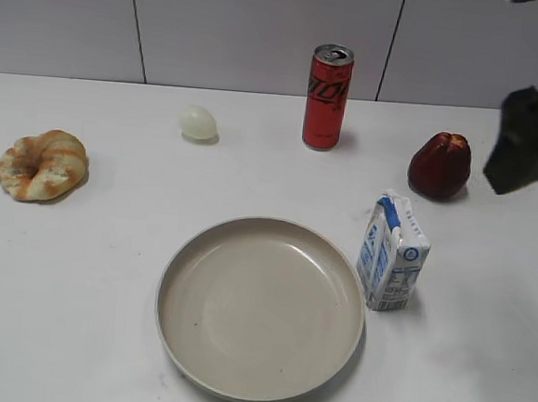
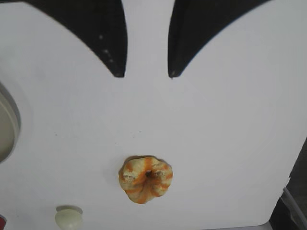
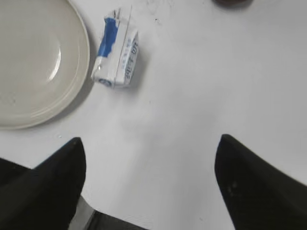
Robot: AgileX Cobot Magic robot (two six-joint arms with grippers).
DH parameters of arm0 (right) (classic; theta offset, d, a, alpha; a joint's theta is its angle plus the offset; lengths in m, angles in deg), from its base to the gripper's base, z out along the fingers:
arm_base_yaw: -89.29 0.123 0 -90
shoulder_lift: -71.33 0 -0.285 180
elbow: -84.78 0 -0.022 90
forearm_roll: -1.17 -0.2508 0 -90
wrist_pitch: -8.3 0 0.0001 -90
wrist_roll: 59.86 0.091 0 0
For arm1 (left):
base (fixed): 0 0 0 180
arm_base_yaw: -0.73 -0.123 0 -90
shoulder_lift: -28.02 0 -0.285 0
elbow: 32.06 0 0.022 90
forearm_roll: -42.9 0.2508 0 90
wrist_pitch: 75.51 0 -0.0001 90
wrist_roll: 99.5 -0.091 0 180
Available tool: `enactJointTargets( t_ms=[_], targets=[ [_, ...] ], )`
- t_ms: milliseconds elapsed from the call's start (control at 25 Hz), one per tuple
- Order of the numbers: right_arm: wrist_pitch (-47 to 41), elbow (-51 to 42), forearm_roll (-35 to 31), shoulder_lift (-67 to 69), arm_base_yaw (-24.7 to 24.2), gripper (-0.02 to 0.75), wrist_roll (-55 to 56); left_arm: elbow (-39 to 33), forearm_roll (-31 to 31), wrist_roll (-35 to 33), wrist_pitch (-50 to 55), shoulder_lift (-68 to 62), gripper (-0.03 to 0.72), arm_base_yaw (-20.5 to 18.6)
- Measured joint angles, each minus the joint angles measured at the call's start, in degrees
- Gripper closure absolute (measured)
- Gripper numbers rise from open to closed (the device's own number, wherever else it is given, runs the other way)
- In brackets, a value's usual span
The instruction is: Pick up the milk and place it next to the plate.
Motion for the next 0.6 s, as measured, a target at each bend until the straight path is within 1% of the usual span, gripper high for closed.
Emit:
enactJointTargets(
  t_ms=[160,400,600],
  targets=[
    [0.0,-8.1,0.0,-12.5,0.0,0.117,-1.5,0.0,0.0,0.0,0.0,0.0,0.46,0.0],
    [1.9,-23.3,0.0,-32.8,0.0,0.146,-1.8,0.0,0.0,0.0,0.0,0.0,0.46,0.0],
    [3.8,-32.0,0.0,-47.9,0.0,0.146,-1.8,0.0,0.0,0.0,0.0,0.0,0.46,0.0]
  ],
)
